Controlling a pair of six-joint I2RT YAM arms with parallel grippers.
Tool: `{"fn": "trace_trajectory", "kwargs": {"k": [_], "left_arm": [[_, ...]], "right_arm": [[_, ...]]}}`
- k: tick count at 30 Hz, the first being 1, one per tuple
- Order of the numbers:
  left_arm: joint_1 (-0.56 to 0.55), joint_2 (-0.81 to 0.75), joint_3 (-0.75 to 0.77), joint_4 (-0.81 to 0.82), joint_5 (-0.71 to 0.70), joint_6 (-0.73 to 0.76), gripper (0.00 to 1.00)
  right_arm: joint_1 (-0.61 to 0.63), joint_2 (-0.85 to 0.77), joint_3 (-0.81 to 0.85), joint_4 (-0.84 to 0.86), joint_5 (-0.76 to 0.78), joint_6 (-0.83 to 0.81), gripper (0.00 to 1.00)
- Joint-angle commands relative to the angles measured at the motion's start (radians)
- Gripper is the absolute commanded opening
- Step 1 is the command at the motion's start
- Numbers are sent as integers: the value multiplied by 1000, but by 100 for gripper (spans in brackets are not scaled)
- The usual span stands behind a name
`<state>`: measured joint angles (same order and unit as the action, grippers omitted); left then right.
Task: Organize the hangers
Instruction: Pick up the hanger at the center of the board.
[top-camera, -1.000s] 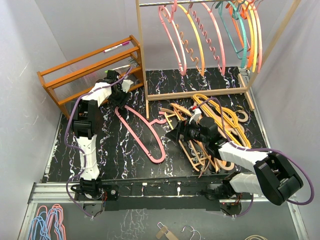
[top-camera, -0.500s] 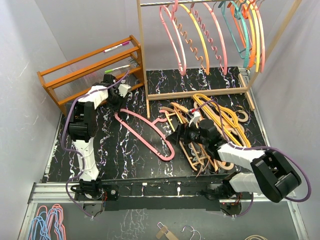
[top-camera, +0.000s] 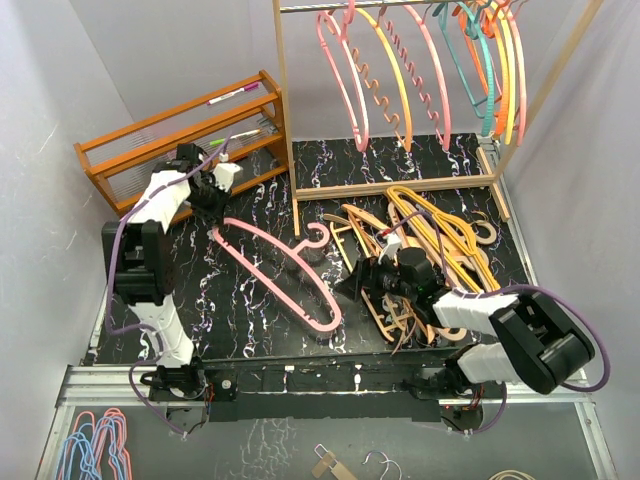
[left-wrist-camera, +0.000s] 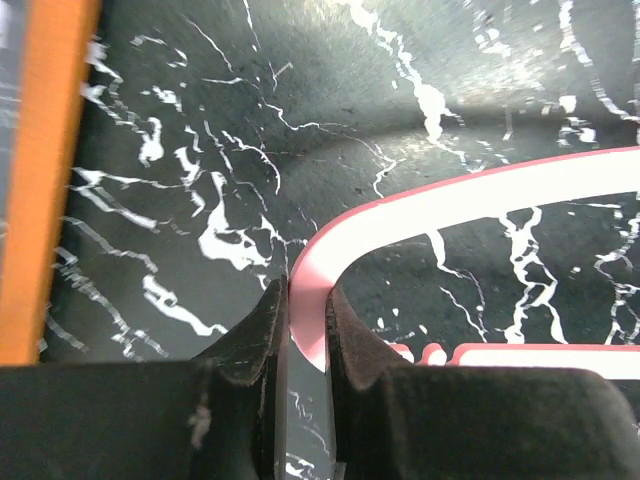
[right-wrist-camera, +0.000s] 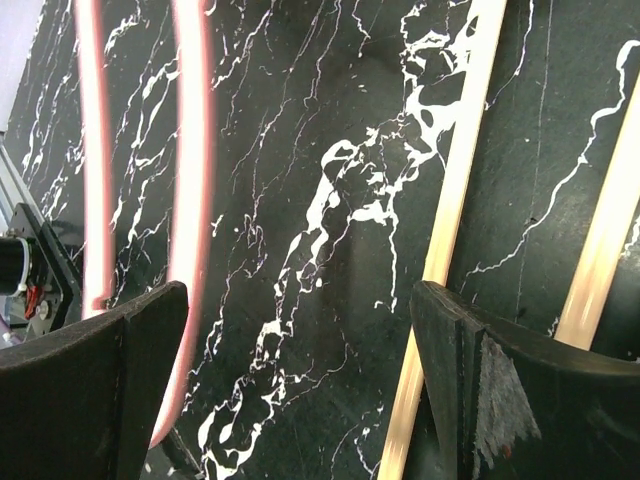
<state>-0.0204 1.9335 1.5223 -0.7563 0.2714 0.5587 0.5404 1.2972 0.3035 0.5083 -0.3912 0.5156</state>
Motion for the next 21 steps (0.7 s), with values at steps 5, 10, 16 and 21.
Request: {"fn": "trace_trajectory", "kwargs": {"k": [5,10,16,21], "left_arm": [[14,-160,12,-63,95,4,0],[22,-162,0,-50,97,1,0],[28,-164,8,-39,95,-5,0],[31,-178,20,-41,110,-19,0]], "right_arm": [[-2,212,180,72,-197,40,98],[-2,281,126,380,-319,235,99],[-9,227,78,427,-265,281,98],[-80,137,-25,416,-135,361,99]]}}
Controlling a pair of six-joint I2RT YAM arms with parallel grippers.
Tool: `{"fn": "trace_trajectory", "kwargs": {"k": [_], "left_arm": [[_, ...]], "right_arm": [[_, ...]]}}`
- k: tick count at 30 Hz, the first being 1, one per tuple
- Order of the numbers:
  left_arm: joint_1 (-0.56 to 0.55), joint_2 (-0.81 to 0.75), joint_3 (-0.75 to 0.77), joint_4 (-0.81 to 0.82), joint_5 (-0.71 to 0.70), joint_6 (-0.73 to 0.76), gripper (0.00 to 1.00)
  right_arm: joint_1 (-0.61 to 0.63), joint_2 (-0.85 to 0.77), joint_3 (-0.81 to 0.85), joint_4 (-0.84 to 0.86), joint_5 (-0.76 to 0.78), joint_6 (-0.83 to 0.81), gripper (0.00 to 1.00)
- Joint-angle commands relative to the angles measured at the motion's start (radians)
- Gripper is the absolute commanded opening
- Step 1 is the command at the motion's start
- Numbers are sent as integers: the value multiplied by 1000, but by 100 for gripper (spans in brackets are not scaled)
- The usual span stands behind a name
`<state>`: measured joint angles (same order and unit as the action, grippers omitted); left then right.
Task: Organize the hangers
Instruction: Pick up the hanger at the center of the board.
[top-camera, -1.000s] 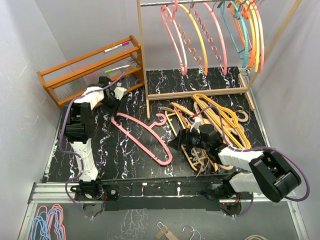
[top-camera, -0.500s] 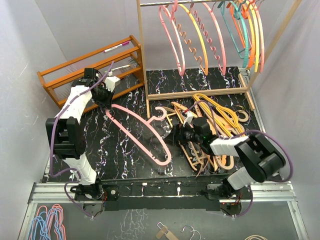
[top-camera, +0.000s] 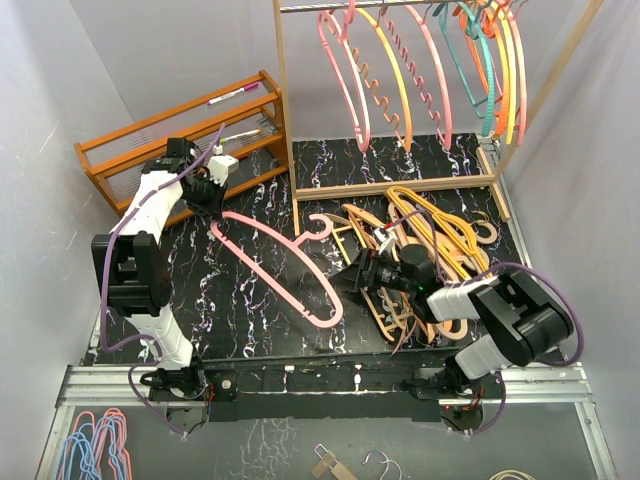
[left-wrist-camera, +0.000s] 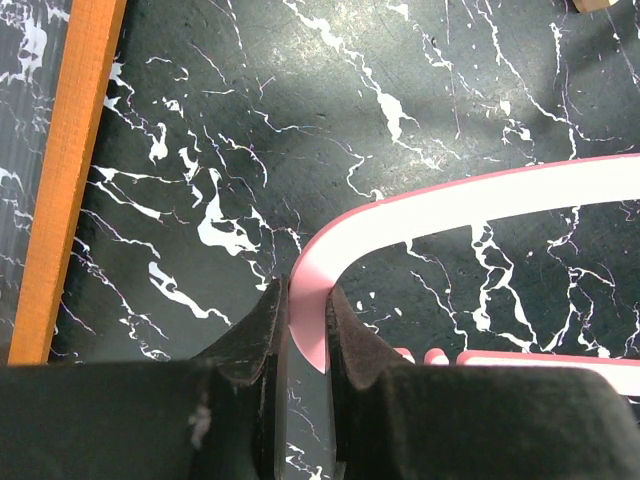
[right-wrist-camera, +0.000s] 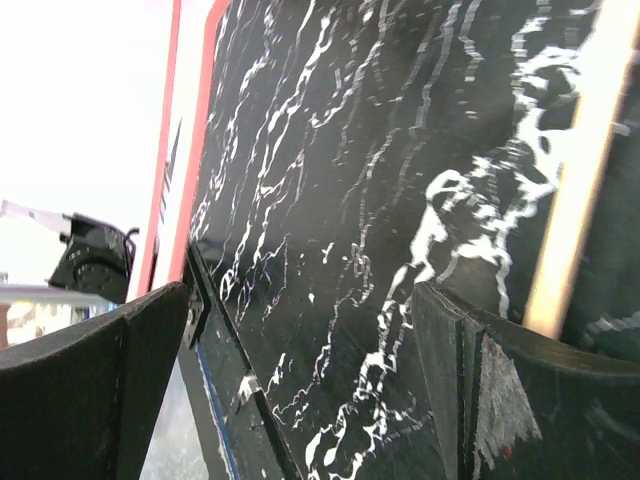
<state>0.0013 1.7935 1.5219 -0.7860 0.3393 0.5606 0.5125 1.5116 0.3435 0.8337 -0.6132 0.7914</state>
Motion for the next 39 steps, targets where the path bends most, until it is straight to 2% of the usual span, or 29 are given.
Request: {"fn": "trace_trajectory", "kwargs": {"k": [1,5,14,17,21,24,27,29,32,33,36,37,38,39], "left_arm": [[9,-42,20,-8,43,-24,0],[9,-49,31,-2,45,-36,0],[9,-33,78,3,62,-68,0],[9,-26,82,13,63,-79,0],[8,-16,96,18,70,-92,0],[8,-6,107,27,69,-102,0],[8,2,118,37,62,-113,0],[9,7,129,46,58,-123,0],[9,16,139,54,61,-135,0],[9,20,142,53,62,-138,0],[9,26,164,25,71,-147,0],[8,31,183,-2,76,-148,5],[9,32,203,-28,79,-150,24],[9,30,221,-48,79,-153,57]], "right_arm": [[-63,-87,-74,91,91,100,99],[-82,-87,-106,153,64,154,99],[-81,70,-156,552,-91,358,97],[-68,92,-149,589,-107,380,97],[-36,79,-126,554,-101,363,95],[-27,78,-113,540,-103,358,84],[-18,89,-105,555,-112,366,65],[-16,94,-112,576,-107,376,48],[-17,85,-115,587,-89,381,17],[-16,73,-118,582,-76,382,9],[-16,-10,-122,497,-30,359,8],[-16,-59,-110,420,-15,329,8],[-13,-115,-90,301,2,279,8],[-11,-195,-63,156,29,221,8]]}}
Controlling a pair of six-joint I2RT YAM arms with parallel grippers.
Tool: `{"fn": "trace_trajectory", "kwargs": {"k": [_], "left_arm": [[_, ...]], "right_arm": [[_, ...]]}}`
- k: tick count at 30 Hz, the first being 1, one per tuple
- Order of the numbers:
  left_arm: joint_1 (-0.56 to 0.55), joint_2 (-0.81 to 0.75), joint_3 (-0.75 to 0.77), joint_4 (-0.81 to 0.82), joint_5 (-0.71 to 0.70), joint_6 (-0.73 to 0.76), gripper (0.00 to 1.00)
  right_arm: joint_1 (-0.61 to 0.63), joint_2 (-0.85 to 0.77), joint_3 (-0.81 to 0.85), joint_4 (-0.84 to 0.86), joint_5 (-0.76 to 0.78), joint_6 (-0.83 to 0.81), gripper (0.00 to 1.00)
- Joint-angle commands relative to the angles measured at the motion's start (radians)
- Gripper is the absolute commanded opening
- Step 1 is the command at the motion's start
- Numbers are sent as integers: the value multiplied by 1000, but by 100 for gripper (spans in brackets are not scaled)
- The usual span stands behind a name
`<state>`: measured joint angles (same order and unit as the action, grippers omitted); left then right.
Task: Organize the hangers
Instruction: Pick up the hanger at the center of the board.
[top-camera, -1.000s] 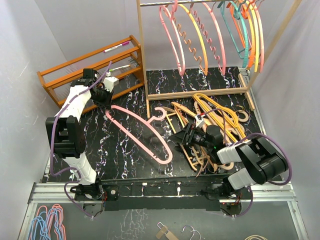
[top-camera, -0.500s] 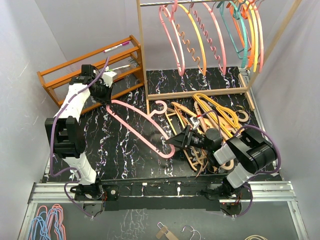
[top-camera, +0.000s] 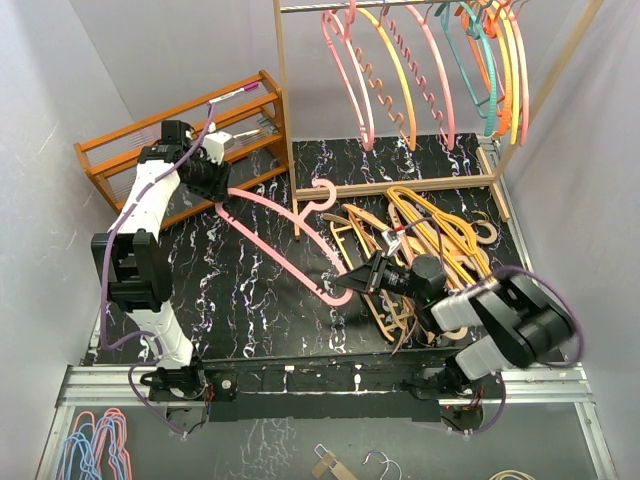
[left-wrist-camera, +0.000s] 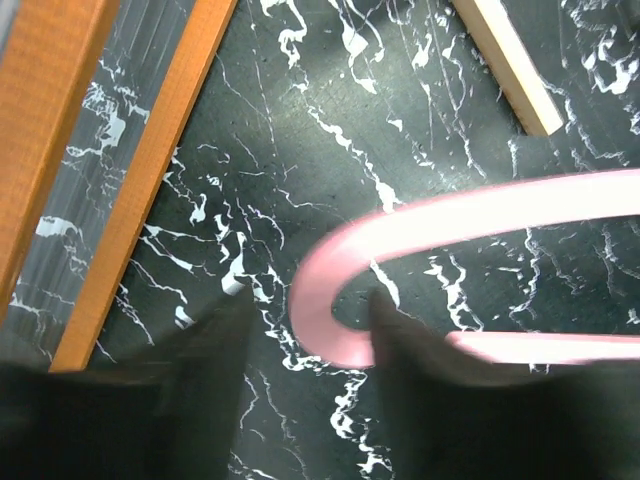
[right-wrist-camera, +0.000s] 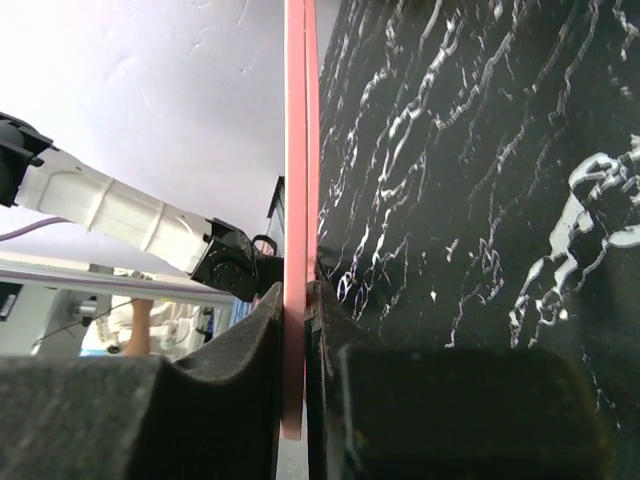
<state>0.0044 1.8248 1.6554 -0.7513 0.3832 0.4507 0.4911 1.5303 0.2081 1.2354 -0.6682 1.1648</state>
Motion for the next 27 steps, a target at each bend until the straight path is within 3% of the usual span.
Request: {"fn": "trace_trajectory", "kwargs": {"k": [1,2,5,10,17,23,27], "left_arm": [[5,-9,107,-103,35,-47,92],[5,-19,124,-118,32,-53,97],[6,-62,182,-151,11,-76,97],[6,-153,248,-94,-135,-99,97],[6,-198,339,-69,-249,-108,97],[6,-265,242,-7,-356,-116,97],[7,-301,188,8,-394,-112,97]], "right_arm": [[15,-278,112,-389,114,-227,8],[20,-335,169,-539,152,-296,8],[22,-456,287,-888,233,-494,8],[22,-565,442,-1221,293,-652,8],[25,-733,570,-1577,414,-774,8],[26,-847,711,-1761,472,-901,8],[27,-831,828,-1853,506,-986,8]]}}
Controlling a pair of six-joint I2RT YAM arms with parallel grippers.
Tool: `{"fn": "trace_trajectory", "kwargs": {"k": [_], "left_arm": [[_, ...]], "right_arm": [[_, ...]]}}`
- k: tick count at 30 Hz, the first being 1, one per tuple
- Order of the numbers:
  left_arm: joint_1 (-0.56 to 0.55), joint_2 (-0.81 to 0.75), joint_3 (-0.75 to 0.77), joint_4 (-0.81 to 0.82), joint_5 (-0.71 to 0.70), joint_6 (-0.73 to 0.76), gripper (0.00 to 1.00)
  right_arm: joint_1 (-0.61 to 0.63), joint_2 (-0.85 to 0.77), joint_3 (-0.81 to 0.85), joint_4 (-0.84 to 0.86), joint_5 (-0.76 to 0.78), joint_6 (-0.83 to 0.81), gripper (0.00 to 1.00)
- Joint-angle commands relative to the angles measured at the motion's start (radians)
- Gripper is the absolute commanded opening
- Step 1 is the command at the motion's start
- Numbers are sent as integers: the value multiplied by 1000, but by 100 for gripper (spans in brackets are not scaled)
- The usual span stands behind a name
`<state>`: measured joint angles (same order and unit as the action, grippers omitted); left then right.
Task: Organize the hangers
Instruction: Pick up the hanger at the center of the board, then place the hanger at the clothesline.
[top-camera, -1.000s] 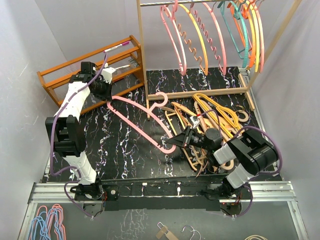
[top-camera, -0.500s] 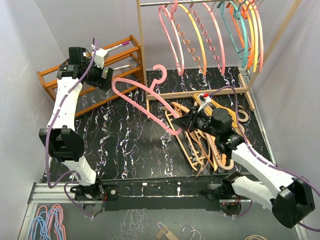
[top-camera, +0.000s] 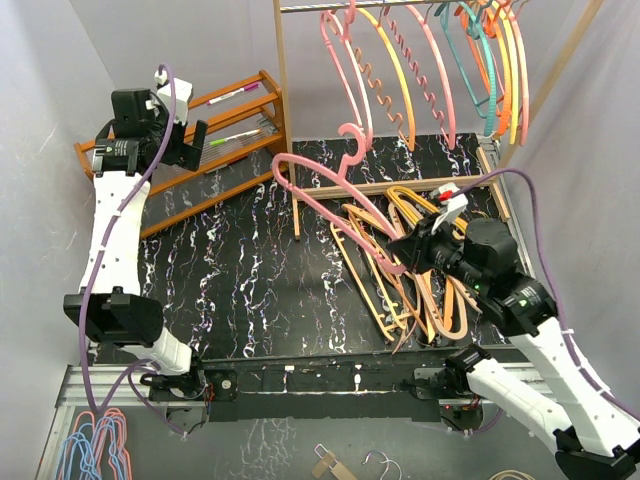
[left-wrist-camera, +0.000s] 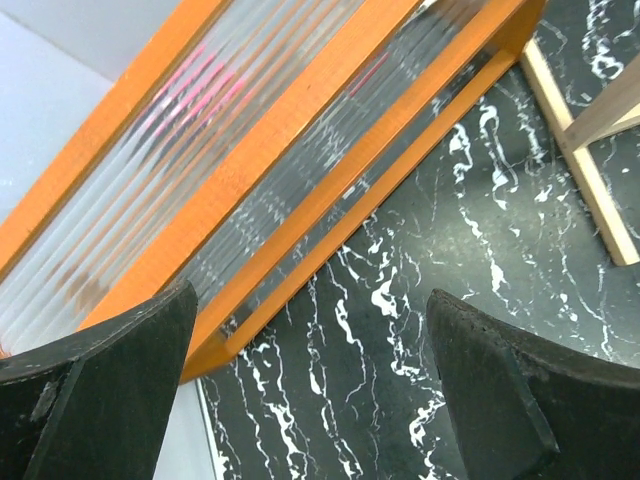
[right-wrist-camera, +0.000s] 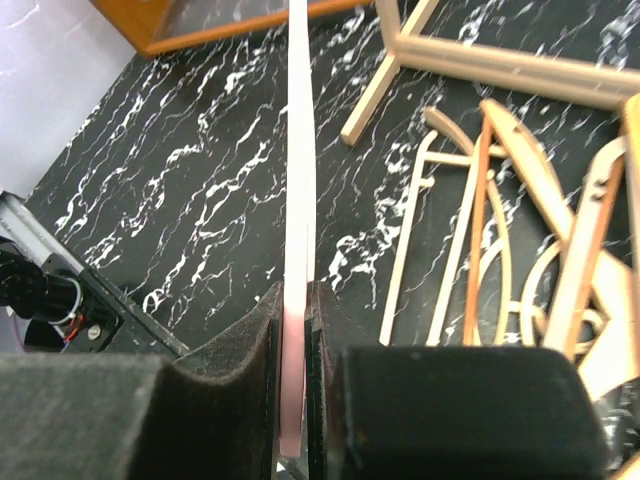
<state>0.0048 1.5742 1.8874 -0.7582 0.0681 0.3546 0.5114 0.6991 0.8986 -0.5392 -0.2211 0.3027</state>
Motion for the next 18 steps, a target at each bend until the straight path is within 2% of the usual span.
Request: {"fn": "trace_trajectory", "kwargs": {"k": [1,8,15,18], "left_arm": [[6,-59,-54,18,-81,-16,97],[18,-118,-123,30,-91,-12,97],[29,-150,-165,37,-92,-7,97],[32,-159,-172,39,-95,-3,97]], "right_arm": [[5,12,170,-98,66,-147,8],[6,102,367,-132,164,-273,8],[6,229,539,-46,308,-327,8],[7,290,594,-8,318,-334,8]]}}
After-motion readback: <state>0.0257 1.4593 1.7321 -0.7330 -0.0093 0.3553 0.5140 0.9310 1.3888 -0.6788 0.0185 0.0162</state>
